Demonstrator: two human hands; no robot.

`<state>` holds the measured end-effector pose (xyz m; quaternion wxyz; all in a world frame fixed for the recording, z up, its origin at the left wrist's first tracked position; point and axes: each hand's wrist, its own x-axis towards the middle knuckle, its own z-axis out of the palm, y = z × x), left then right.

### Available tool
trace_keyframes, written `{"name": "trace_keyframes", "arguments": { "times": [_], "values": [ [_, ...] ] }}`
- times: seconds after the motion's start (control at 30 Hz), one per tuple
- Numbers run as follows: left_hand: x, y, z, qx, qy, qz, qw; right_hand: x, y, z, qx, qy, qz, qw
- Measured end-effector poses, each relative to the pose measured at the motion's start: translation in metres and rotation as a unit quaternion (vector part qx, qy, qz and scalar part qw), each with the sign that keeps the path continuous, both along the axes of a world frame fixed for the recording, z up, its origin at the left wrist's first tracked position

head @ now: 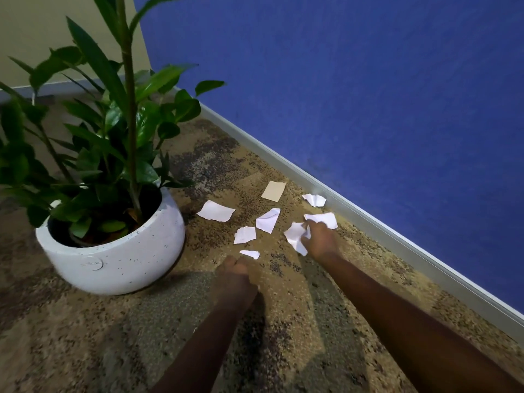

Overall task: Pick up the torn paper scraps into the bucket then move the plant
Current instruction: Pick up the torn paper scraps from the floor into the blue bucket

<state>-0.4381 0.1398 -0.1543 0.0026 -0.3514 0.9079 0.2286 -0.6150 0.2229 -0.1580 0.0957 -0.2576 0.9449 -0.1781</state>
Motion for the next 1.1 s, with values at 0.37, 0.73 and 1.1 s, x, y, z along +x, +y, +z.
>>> {"name": "trace_keyframes", "arguments": {
  "times": [0.37, 0.73, 1.1],
  "values": [
    [-0.028, 0.026, 0.012, 0.620, 0.307, 0.209, 0.691, 0.074, -0.001, 0.014, -0.299, -0.263, 0.031, 0.917],
    [-0.029, 0.010, 0.010, 0.656, 0.369, 0.290, 0.591, 0.063, -0.042, -0.001, -0.280, -0.278, 0.004, 0.919],
    [0.007, -0.033, 0.000, 0.539, 0.325, 0.337, 0.700, -0.034, -0.025, -0.003, -0.024, -0.111, -0.111, 0.987]
  ]
}}
